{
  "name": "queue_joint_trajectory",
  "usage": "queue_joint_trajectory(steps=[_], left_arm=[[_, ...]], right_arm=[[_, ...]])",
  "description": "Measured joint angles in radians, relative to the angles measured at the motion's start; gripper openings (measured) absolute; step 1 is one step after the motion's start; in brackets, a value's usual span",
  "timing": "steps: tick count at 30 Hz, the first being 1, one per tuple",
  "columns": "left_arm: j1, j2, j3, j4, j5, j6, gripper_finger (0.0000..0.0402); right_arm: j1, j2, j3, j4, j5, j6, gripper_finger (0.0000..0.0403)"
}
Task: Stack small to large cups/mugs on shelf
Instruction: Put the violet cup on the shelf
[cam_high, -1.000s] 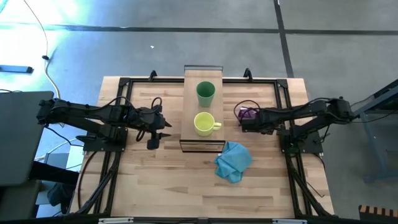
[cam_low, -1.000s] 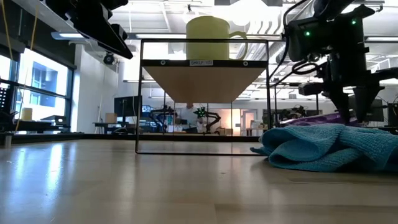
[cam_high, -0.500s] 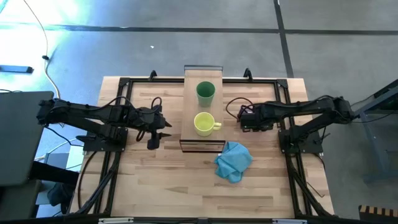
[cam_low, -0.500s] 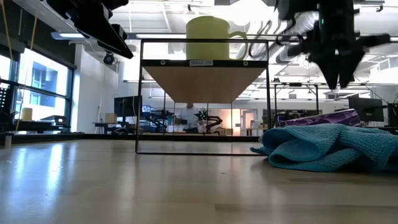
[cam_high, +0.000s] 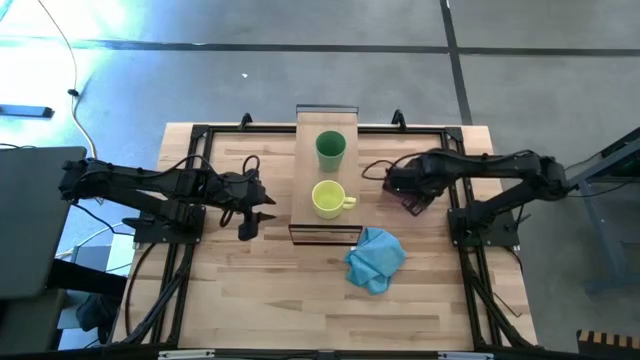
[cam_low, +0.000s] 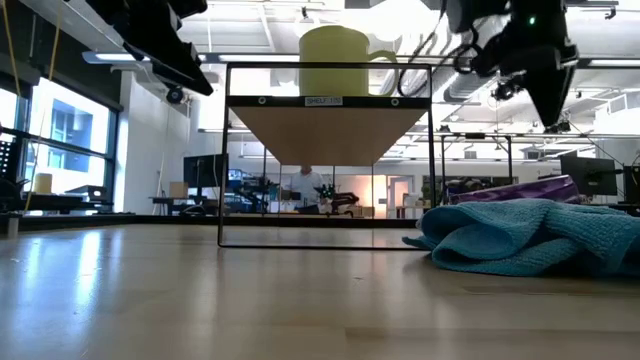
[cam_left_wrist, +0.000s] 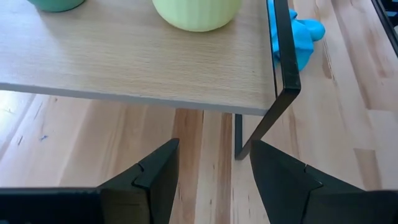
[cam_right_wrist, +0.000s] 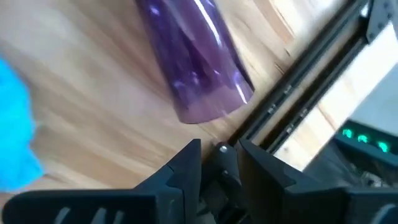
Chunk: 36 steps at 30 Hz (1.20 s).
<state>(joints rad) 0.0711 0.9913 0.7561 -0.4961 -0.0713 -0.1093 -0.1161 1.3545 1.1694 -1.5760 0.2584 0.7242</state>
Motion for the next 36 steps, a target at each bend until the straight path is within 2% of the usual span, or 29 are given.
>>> queue_joint_trajectory(steps=[2, 8, 16, 21, 27, 36], left_arm=[[0.000, 0.000, 0.000, 0.000, 0.000, -0.010, 0.0184], [0.000, 0.000, 0.000, 0.000, 0.000, -0.037, 0.0184], [0.000, 0.000, 0.000, 0.043, 0.000, -0.049, 0.0184], [0.000, 0.000, 0.000, 0.067, 0.000, -0.040, 0.0184], [0.000, 0.000, 0.000, 0.092, 0.000, -0.029, 0.0184], [0.000, 0.000, 0.000, 0.097, 0.000, -0.018, 0.0184]], right_arm=[[-0.052, -0.005, -0.021, 0.009, 0.001, -0.030, 0.0095], [-0.191, -0.008, -0.093, 0.019, 0.161, -0.057, 0.0095], [-0.339, -0.008, -0.276, 0.234, 0.134, -0.157, 0.0095], [-0.397, -0.008, -0.327, 0.324, 0.115, -0.214, 0.0094], [-0.408, -0.008, -0.333, 0.383, -0.026, -0.247, 0.0094], [-0.319, -0.008, -0.333, 0.323, -0.072, -0.171, 0.0094]])
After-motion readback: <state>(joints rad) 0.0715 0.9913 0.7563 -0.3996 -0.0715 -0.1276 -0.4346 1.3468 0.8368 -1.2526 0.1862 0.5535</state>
